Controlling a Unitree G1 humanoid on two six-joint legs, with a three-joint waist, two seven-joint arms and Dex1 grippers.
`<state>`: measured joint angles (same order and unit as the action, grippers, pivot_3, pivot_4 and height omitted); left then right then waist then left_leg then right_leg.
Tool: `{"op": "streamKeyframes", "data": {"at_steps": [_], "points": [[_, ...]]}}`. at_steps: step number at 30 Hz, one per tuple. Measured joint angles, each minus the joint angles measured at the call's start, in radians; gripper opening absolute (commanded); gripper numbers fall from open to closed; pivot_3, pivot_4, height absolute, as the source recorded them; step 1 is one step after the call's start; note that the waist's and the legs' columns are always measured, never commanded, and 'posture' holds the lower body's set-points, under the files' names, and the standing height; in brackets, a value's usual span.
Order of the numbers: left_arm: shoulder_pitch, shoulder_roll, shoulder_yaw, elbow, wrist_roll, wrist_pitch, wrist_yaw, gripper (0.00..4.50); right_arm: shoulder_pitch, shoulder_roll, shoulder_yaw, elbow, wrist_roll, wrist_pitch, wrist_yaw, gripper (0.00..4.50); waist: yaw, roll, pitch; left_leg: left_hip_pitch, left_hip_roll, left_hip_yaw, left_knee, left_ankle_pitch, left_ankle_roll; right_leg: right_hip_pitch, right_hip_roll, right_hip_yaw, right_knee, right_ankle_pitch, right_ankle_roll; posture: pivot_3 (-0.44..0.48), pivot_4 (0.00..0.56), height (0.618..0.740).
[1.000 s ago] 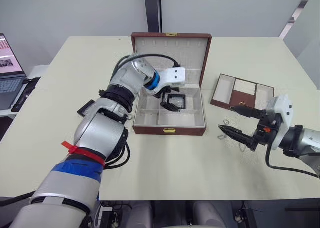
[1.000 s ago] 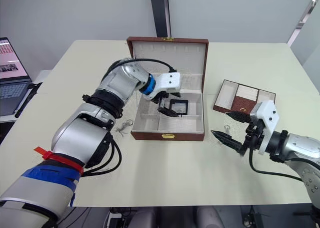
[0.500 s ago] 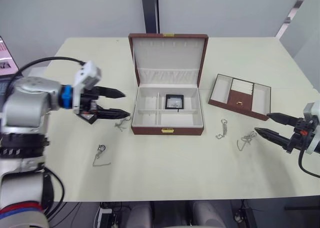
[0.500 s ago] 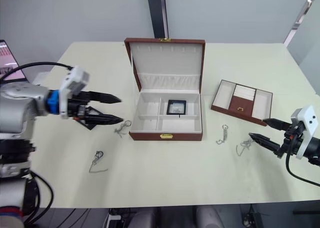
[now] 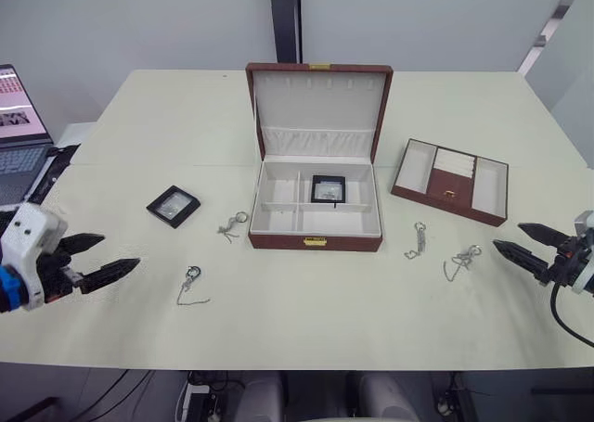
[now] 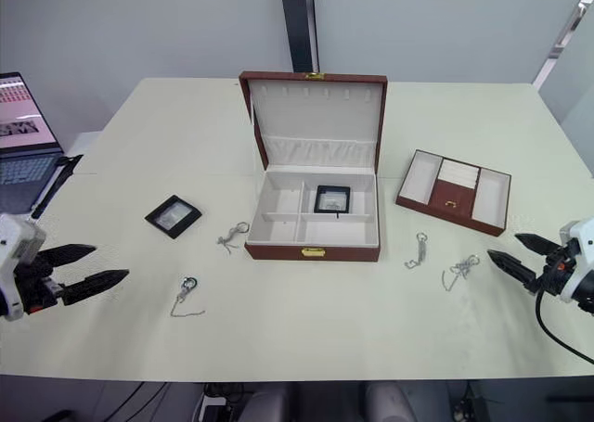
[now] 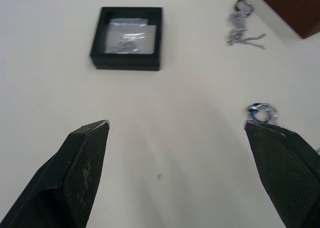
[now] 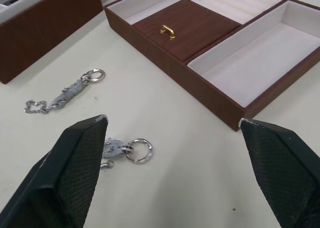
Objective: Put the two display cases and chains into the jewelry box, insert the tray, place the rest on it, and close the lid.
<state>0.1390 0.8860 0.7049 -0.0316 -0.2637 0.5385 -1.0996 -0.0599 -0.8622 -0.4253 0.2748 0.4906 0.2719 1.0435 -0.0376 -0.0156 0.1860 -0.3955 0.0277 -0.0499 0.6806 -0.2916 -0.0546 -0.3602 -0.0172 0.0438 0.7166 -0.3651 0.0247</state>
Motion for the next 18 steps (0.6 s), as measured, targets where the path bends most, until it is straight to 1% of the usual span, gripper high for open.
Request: {"op": "streamKeyframes", "data": {"at_steps": [3,7,12,18], "points": [[0.058,-0.019,0.035,0.045,0.013,-0.061,0.064,4.49,-0.004,0.000,0.000,0.040,-0.015,-0.022,-0.001,4.50,0.000,0.000,0.000,0.000,0.000,0.000,-0.001,0.000,0.000,0.001,-0.001,0.000,-0.001,0.000,0.000,0.000,0.150,0.740],[0.082,-0.048,0.048,0.109,0.012,-0.111,0.133,4.49,-0.007,0.000,0.000,0.069,-0.030,-0.026,-0.003,4.50,0.002,0.000,0.000,0.003,0.000,0.000,-0.001,0.000,0.000,0.003,-0.001,0.000,-0.001,0.000,0.000,0.000,0.150,0.740],[0.092,-0.049,0.045,0.121,-0.001,-0.138,0.159,4.49,-0.009,0.002,0.000,0.081,-0.038,-0.036,-0.004,4.50,0.003,0.000,0.000,0.004,0.000,0.000,-0.001,0.000,0.000,0.005,-0.001,0.000,-0.002,0.000,0.000,0.000,0.150,0.740],[0.061,-0.032,0.023,0.126,-0.011,-0.137,0.174,4.49,-0.008,0.002,0.000,0.081,-0.039,-0.043,-0.002,4.50,0.003,0.000,0.000,0.005,0.000,0.000,-0.001,0.000,0.000,0.006,-0.001,0.000,-0.002,0.000,0.000,0.000,0.150,0.740]]}}
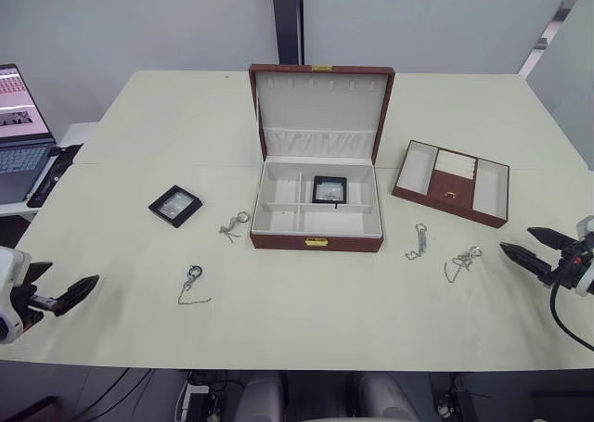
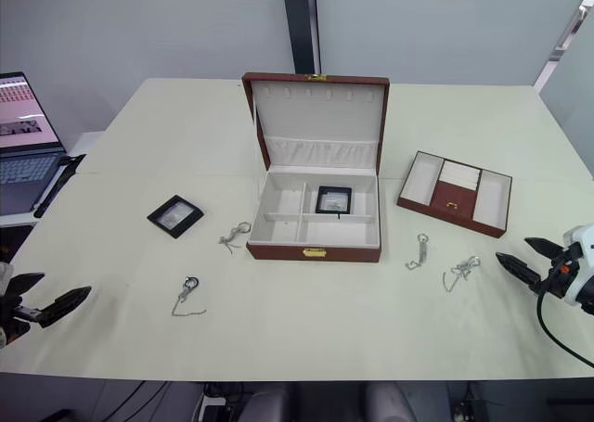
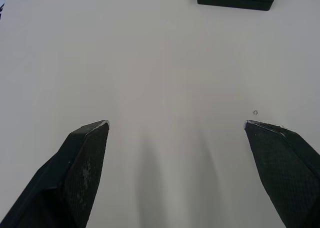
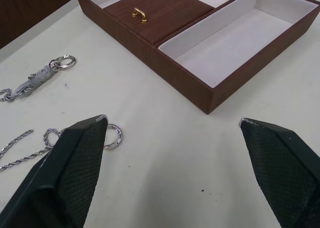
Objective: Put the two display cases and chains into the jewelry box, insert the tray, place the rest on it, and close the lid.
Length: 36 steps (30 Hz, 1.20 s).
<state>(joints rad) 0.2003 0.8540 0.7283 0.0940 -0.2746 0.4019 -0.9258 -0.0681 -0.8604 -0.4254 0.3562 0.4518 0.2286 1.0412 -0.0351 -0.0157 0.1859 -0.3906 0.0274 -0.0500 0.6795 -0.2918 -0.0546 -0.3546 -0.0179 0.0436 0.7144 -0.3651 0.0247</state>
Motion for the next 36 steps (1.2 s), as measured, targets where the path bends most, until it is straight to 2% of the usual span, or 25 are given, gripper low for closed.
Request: {"op": "streamKeyframes", "data": {"at_steps": [9,12,18,24,29,36], "points": [[-0.017,0.040,-0.052,0.013,-0.004,-0.013,-0.014,4.49,-0.003,-0.002,0.002,-0.004,-0.001,0.005,0.010,4.50,0.000,0.000,0.000,0.001,0.000,0.000,0.000,0.000,0.000,0.000,0.000,0.000,0.000,0.000,0.000,0.000,0.150,0.740],[-0.056,0.068,-0.093,0.015,-0.004,-0.019,-0.032,4.49,-0.029,-0.013,0.020,-0.061,0.006,0.042,0.033,4.50,0.000,0.000,0.000,0.001,0.000,0.000,0.000,0.000,0.000,0.001,0.000,0.000,0.000,0.000,0.000,0.000,0.150,0.740],[-0.209,0.135,-0.250,0.021,-0.002,-0.018,-0.091,4.49,-0.118,-0.057,0.064,-0.343,0.123,0.215,0.073,4.50,0.001,0.000,0.000,0.001,0.000,-0.001,-0.001,0.000,0.000,0.000,0.001,-0.001,0.000,0.000,0.000,0.000,0.150,0.740],[-0.475,0.145,-0.460,0.058,0.020,0.043,-0.105,4.49,-0.266,-0.061,0.176,-0.551,0.230,0.360,0.080,4.50,0.002,0.000,0.000,-0.002,0.000,-0.002,0.000,0.000,0.000,0.000,0.001,-0.002,-0.001,0.000,0.000,0.000,0.150,0.740],[-0.663,0.089,-0.609,0.106,0.055,0.162,-0.054,4.49,-0.366,-0.021,0.275,-0.651,0.250,0.418,0.046,4.50,0.003,0.000,0.000,-0.008,-0.001,-0.002,0.001,0.000,0.000,-0.006,0.001,-0.003,0.001,0.000,0.000,0.000,0.150,0.740],[-0.744,0.039,-0.706,0.171,0.102,0.252,0.006,4.49,-0.397,0.014,0.307,-0.715,0.273,0.458,0.012,4.50,0.001,0.000,0.000,-0.010,0.000,0.000,0.001,0.000,0.000,-0.012,0.001,-0.003,0.003,0.000,0.000,0.000,0.150,0.740]]}}
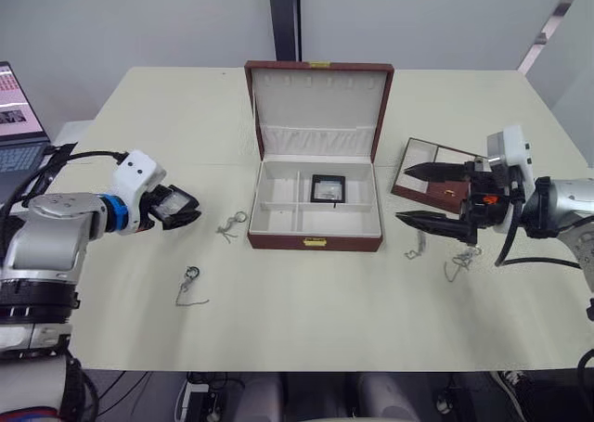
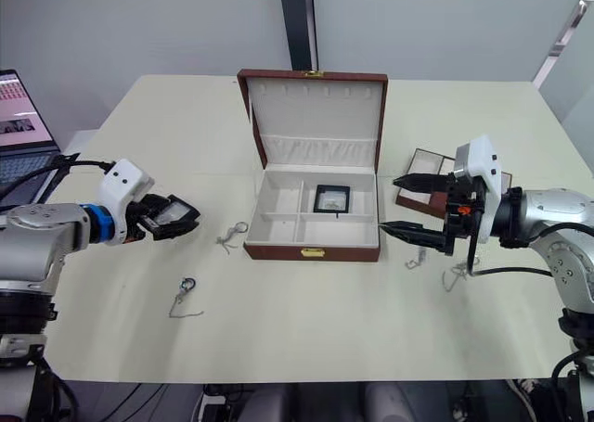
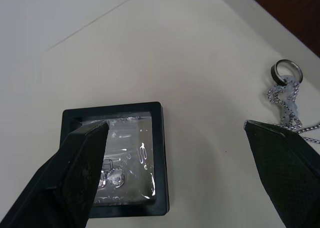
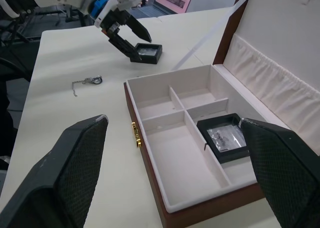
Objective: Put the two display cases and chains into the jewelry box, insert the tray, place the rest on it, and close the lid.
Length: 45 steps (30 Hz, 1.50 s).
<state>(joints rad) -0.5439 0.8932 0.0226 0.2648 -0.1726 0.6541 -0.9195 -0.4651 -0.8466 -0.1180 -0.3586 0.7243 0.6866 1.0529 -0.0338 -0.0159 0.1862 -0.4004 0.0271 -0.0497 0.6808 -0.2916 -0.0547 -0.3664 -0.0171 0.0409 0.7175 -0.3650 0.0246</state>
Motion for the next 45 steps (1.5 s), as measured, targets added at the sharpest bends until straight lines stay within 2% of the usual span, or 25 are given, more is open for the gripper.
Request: {"op": "streamKeyframes", "data": {"at_steps": [16,19,32,33,45], "points": [[-0.012,-0.029,-0.019,0.047,0.025,0.053,0.036,4.49,0.030,0.038,0.005,-0.047,0.010,0.018,-0.052,4.50,0.001,0.000,0.000,-0.001,0.000,0.000,0.000,0.000,0.000,-0.001,0.000,0.000,0.000,0.000,0.000,0.000,0.150,0.740],[-0.021,-0.039,-0.025,0.061,0.034,0.034,0.037,3.96,0.032,0.038,0.005,-0.050,0.010,0.018,-0.053,4.50,0.002,0.000,0.000,-0.001,0.000,0.000,0.000,0.000,0.000,-0.001,0.000,0.000,0.000,0.000,0.000,0.000,0.150,0.740],[-0.040,-0.047,-0.037,0.095,0.060,-0.021,0.036,0.17,0.051,0.040,0.005,-0.053,0.010,0.019,-0.071,4.50,0.002,0.000,0.000,-0.001,0.000,0.000,0.000,0.000,0.000,-0.001,0.000,0.000,0.000,0.000,0.000,0.000,0.150,0.740],[-0.040,-0.048,-0.037,0.096,0.061,-0.025,0.036,0.02,0.051,0.041,0.005,-0.053,0.010,0.019,-0.072,4.50,0.001,0.000,0.000,-0.001,0.000,0.000,0.000,0.000,0.000,-0.001,0.000,0.000,0.000,0.000,0.000,0.000,0.150,0.740],[-0.040,-0.048,-0.037,0.100,0.063,-0.034,0.034,0.02,0.053,0.041,0.005,-0.053,0.009,0.016,-0.070,4.50,0.001,0.000,0.000,-0.001,0.000,0.000,0.000,0.000,0.000,-0.001,0.000,0.000,0.000,0.000,0.000,0.000,0.150,0.740]]}}
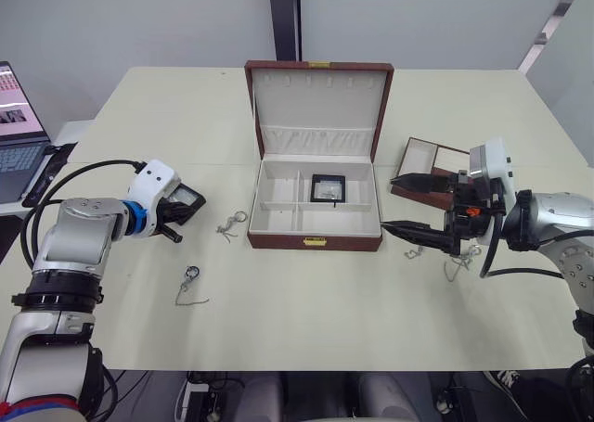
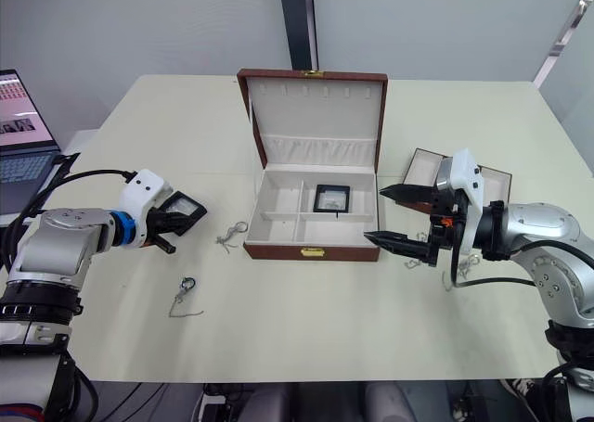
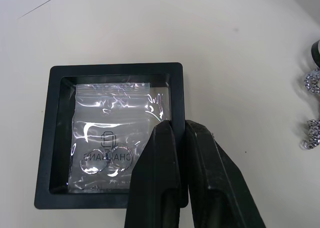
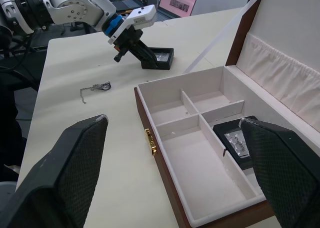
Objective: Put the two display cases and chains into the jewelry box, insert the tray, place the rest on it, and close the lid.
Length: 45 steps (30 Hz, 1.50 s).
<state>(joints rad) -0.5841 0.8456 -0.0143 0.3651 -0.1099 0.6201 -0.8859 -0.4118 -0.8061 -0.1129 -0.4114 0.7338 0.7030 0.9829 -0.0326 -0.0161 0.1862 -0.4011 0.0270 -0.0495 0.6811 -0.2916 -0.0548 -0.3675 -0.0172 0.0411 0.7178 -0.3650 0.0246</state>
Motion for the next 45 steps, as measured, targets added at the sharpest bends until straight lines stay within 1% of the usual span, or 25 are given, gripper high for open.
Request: {"op": "streamKeyframes", "data": {"at_steps": [5,9,12,16,19,23,27,29,34,37,45], "points": [[-0.001,0.010,0.000,-0.006,-0.005,-0.002,-0.029,0.02,0.017,-0.001,-0.005,0.000,0.000,-0.007,0.000,4.50,0.000,0.000,0.000,0.000,0.000,0.000,0.000,0.000,0.000,0.000,0.000,0.000,0.000,0.000,0.000,0.000,0.150,0.740],[-0.009,0.091,-0.001,-0.096,-0.024,-0.010,-0.141,0.02,0.067,-0.021,-0.041,-0.008,0.001,-0.009,0.001,4.50,0.000,-0.002,0.001,-0.001,0.000,0.000,0.000,0.000,0.000,-0.001,0.000,0.000,0.000,0.000,0.000,0.000,0.150,0.740],[-0.062,0.135,-0.006,-0.173,-0.035,-0.015,-0.218,0.02,0.096,-0.040,-0.079,-0.015,0.004,-0.009,0.000,4.50,0.001,-0.002,0.001,-0.001,-0.001,0.000,0.000,0.000,0.000,0.000,0.000,0.000,0.000,0.000,0.000,0.000,0.150,0.740],[-0.143,0.137,-0.053,-0.237,-0.067,-0.005,-0.312,0.02,0.160,-0.060,-0.144,-0.040,0.020,-0.006,-0.001,4.50,0.004,-0.002,0.001,-0.001,-0.001,0.000,0.000,0.000,0.000,0.000,0.001,0.000,-0.001,0.000,0.000,0.000,0.150,0.740],[-0.232,0.127,-0.114,-0.282,-0.091,0.007,-0.396,0.02,0.208,-0.074,-0.192,-0.065,0.035,0.000,-0.007,4.50,0.005,-0.002,0.001,-0.001,-0.001,0.000,0.000,0.000,0.000,0.000,0.004,0.000,-0.001,0.000,0.000,0.000,0.150,0.740],[-0.329,0.075,-0.184,-0.279,-0.093,0.000,-0.468,0.02,0.254,-0.080,-0.235,-0.105,0.037,0.001,-0.028,4.50,-0.001,-0.002,0.001,0.000,0.000,0.002,0.000,0.000,0.000,0.001,0.006,0.002,0.000,0.000,0.000,0.000,0.150,0.740],[-0.457,-0.063,-0.290,-0.211,-0.071,-0.032,-0.524,0.02,0.317,-0.080,-0.289,-0.165,0.046,0.006,-0.065,4.50,0.005,-0.002,0.001,-0.001,0.000,0.001,0.000,0.000,0.000,0.001,0.008,0.001,-0.001,0.000,0.000,0.000,0.150,0.740],[-0.493,-0.121,-0.336,-0.190,-0.063,-0.051,-0.550,0.02,0.349,-0.080,-0.315,-0.202,0.053,0.009,-0.085,4.50,0.005,-0.002,0.001,-0.001,-0.001,0.001,0.000,0.000,0.000,0.001,0.007,0.002,-0.002,0.000,0.000,0.000,0.150,0.740],[-0.506,-0.217,-0.418,-0.117,-0.025,-0.091,-0.578,0.02,0.429,-0.076,-0.374,-0.275,0.081,0.030,-0.150,4.50,-0.002,-0.002,0.001,-0.001,-0.001,0.002,0.000,0.000,0.000,0.001,0.008,0.003,0.000,0.000,0.000,0.000,0.150,0.740],[-0.506,-0.261,-0.441,-0.088,-0.011,-0.110,-0.589,0.02,0.475,-0.067,-0.415,-0.327,0.110,0.041,-0.193,4.50,0.000,-0.002,0.001,0.000,0.000,0.001,0.000,0.000,0.000,0.002,0.010,0.003,0.000,0.000,0.000,0.000,0.150,0.740],[-0.477,-0.310,-0.472,-0.023,0.040,-0.146,-0.585,0.02,0.555,-0.057,-0.458,-0.401,0.161,0.051,-0.271,4.50,0.001,-0.002,0.001,0.000,0.000,0.000,0.000,0.000,0.000,0.003,0.009,0.003,-0.001,0.000,0.000,0.000,0.150,0.740]]}}
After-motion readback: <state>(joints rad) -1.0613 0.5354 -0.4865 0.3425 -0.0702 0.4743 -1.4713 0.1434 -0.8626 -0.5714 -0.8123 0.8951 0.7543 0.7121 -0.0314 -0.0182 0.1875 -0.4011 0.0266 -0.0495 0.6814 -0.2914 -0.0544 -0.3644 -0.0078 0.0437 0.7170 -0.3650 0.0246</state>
